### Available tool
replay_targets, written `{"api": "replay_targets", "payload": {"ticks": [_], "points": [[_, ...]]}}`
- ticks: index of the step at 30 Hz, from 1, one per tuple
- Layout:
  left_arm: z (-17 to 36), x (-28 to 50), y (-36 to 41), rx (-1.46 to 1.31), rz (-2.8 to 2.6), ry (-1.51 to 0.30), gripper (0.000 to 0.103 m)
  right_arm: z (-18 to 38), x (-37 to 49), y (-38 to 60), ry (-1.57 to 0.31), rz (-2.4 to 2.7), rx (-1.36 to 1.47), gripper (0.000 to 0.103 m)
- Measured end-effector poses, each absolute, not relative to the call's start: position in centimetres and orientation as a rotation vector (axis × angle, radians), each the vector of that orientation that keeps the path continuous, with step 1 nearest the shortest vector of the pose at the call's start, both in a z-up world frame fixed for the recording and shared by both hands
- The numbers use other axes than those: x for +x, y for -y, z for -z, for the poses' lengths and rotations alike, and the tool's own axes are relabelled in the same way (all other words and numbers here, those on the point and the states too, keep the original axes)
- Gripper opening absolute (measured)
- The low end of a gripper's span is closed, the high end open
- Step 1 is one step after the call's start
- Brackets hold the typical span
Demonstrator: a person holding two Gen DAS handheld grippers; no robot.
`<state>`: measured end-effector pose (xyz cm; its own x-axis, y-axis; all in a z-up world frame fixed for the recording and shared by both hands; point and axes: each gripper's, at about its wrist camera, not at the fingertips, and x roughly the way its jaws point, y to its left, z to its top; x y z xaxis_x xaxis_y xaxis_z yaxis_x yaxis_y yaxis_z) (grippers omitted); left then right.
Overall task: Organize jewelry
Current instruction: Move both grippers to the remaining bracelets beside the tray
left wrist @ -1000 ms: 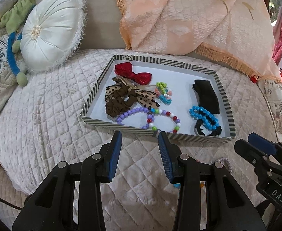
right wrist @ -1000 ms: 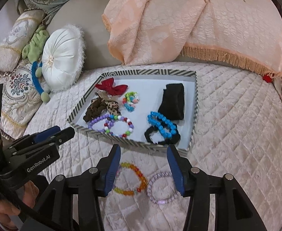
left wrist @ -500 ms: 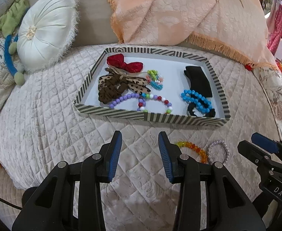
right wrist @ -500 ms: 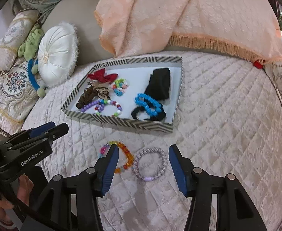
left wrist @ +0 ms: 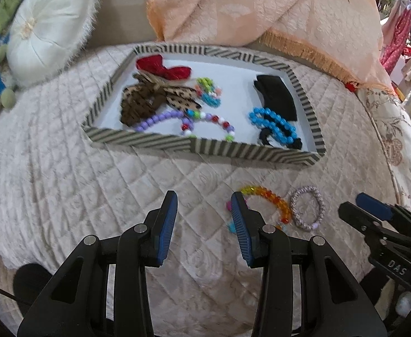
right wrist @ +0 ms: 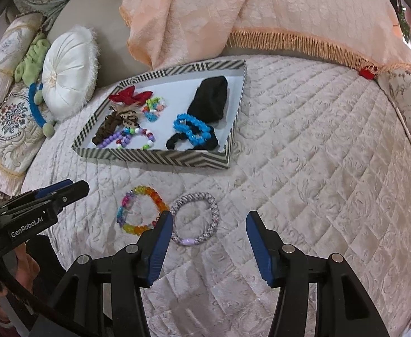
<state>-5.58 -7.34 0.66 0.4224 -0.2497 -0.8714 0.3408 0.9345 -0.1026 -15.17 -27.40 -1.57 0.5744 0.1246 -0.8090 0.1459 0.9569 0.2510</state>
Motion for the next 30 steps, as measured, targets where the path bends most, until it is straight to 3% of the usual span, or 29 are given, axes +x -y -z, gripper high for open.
{"api": "replay_targets", "payload": {"ticks": [4,17,30], "points": [[0.3,-5.4,7.8,0.062,0.409,-1.129,0.039,2.6,-14.9,27.3,-0.989,0.014,0.298,0.052],[2.6,-3.4,8.9,0.006,0.470,-1.235,0.055,4.9,-13.8,27.7,-1.036,0.019,0.283,0.052],[4.1,-1.8,11.7,0.265,0.631,-1.242,0.056,5.3,-13.0,27.1,-1.030,-0.002,0.227,0.052]]}}
